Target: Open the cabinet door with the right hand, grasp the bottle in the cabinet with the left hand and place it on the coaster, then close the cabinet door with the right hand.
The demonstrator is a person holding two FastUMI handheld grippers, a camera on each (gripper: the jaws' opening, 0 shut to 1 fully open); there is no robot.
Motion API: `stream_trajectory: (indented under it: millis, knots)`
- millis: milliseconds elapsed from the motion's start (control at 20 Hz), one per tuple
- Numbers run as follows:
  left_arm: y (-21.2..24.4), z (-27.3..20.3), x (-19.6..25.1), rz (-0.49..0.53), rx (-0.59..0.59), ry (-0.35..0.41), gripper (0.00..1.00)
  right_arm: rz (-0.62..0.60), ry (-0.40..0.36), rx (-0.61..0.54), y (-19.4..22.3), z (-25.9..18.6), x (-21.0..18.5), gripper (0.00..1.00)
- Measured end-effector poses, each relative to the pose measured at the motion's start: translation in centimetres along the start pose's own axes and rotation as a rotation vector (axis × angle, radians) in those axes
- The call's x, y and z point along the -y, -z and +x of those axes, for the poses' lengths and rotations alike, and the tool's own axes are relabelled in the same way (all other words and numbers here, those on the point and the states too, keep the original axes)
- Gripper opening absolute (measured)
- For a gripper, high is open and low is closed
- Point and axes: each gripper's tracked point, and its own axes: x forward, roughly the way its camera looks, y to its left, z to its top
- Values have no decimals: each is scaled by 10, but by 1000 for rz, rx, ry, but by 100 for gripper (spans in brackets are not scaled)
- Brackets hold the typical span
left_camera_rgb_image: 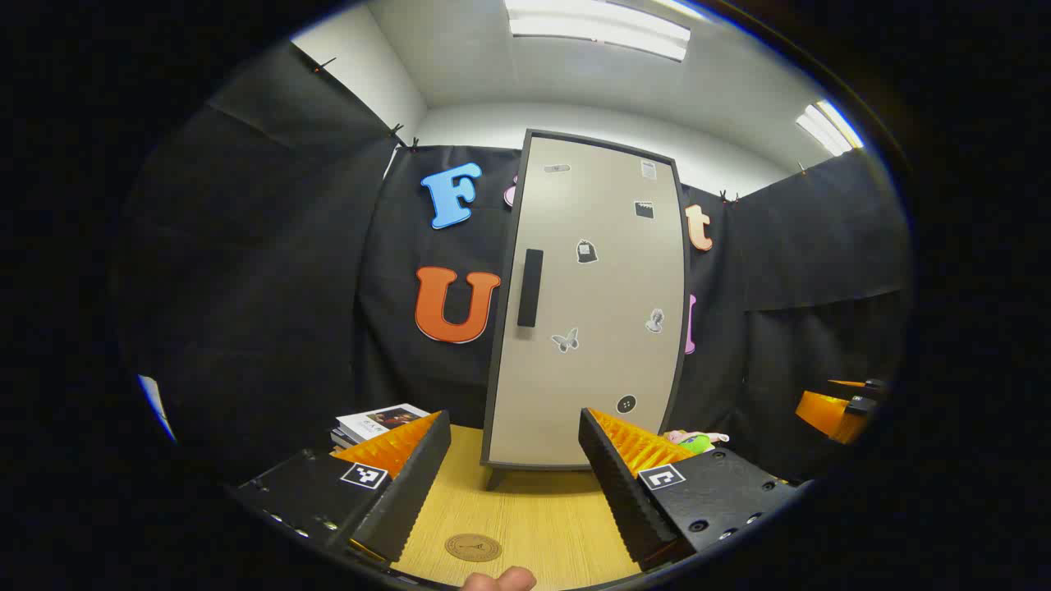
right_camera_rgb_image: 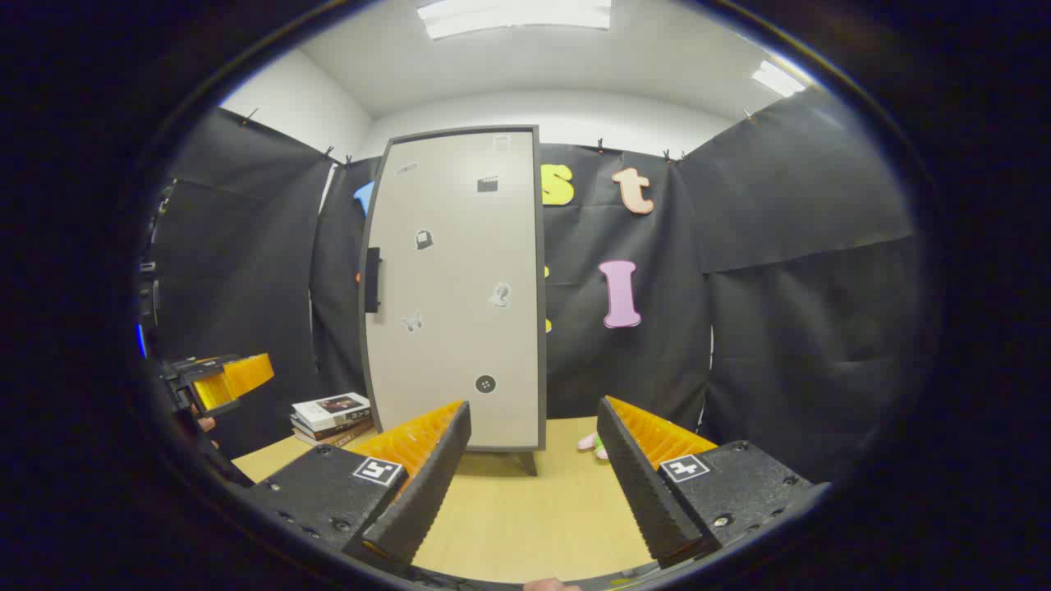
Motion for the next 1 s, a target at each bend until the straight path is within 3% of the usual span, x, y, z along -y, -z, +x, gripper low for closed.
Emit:
stream_trajectory:
  millis: [250,350,400,600,650,700,1000]
  knots:
    - [-1,-1,-3,-4,-2,-20,95,3,-5,-3,0,-5,0,95]
    - [-2,-2,-4,-3,-2,-23,95,8,-7,-4,0,-6,1,99]
    - [-2,-2,-3,1,-1,-22,95,9,-7,-3,-1,-6,1,95]
    - [-1,-4,2,4,-7,-1,95,14,-7,2,-1,-10,2,99]
    - [-1,-5,2,3,-6,1,95,14,-8,-1,-1,-11,1,95]
    - [-1,-6,2,4,-6,2,95,14,-7,-3,-1,-12,1,99]
    - [-2,-10,5,5,-5,18,95,16,-8,-2,-2,-14,0,95]
